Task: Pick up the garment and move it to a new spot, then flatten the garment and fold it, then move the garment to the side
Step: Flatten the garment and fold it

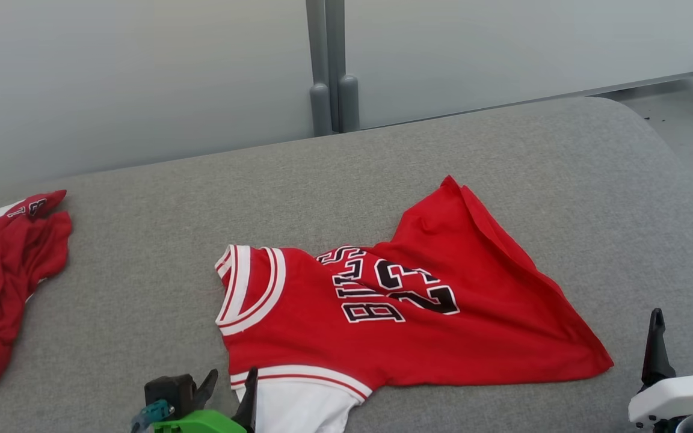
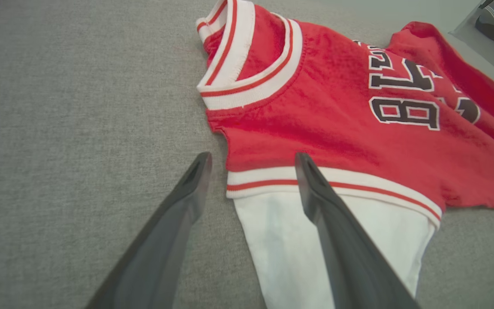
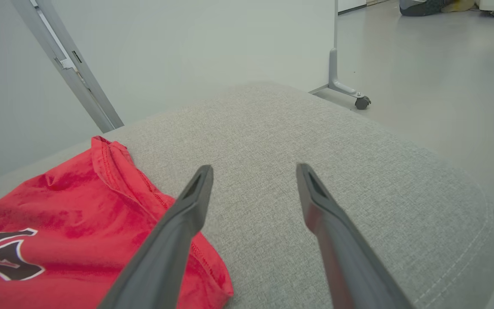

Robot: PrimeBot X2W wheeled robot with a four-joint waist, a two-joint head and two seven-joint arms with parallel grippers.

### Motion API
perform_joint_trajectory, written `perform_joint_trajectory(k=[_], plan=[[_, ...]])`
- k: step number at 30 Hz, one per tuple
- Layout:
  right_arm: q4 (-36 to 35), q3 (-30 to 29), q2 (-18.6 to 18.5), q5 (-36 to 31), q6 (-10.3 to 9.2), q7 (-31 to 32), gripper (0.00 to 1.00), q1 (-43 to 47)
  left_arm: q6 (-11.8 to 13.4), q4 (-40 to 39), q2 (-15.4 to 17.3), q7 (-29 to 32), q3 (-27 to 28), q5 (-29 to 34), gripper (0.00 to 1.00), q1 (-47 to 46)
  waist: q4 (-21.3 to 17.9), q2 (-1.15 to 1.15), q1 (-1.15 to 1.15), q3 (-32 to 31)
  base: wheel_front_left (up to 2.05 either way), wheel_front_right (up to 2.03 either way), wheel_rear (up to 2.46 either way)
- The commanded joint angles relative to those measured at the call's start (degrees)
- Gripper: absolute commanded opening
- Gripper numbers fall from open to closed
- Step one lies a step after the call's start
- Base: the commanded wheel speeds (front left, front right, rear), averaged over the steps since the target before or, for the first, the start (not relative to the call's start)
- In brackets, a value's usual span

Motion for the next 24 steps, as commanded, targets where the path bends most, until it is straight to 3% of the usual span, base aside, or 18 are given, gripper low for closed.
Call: perform_joint_trajectory(k=[1,7,8,9,10,11,12,24], plan=[[-1.0,0.4,-0.2,-0.4,0.0,-0.1,1.0,0.5,-0.6,1.9,-0.2,0.3,-0.1,0.0,1.0,-1.8,-1.2,0.27,0.0,0.1,0.0,0.0,0.0],[-2.7,2.5,-0.2,0.2,-0.01,-0.1,1.0,0.2,-2.2,11.1,-1.7,0.8,0.0,-1.2,1.0,-6.2,-3.3,0.27,0.0,0.7,0.0,0.0,0.0],[-2.9,2.8,-0.2,0.4,0.0,-0.1,1.0,0.3,-2.6,12.3,-1.9,0.7,0.0,-1.4,0.95,-6.6,-3.5,0.27,0.0,0.8,0.0,0.0,0.0],[-3.1,3.1,-0.2,0.5,0.0,-0.1,1.0,0.4,-3.1,13.3,-2.0,0.5,-0.2,-1.3,0.51,-7.1,-3.8,0.27,0.0,0.9,0.0,0.0,0.0],[-3.2,3.3,-0.2,0.6,-0.01,-0.1,1.0,0.5,-3.5,14.0,-2.2,0.1,-0.2,-1.4,0.18,-7.7,-4.0,0.27,0.0,1.0,0.0,0.0,0.0],[-3.2,3.3,-0.2,0.6,-0.01,-0.1,1.0,0.5,-3.5,14.0,-2.2,0.1,-0.2,-1.4,0.18,-7.7,-4.0,0.27,0.0,1.0,0.0,0.0,0.0],[-3.4,3.4,-0.2,0.7,0.0,-0.1,1.0,0.7,-4.0,14.5,-2.4,-0.5,0.0,-1.6,0.0,-8.2,-4.2,0.27,0.0,1.1,0.0,0.0,0.0],[-5.2,4.8,-0.2,1.5,0.0,-0.1,1.0,-0.9,-4.7,16.7,0.0,-6.2,2.9,-0.4,0.0,-16.4,-5.9,0.27,0.0,4.1,0.0,0.0,0.0]])
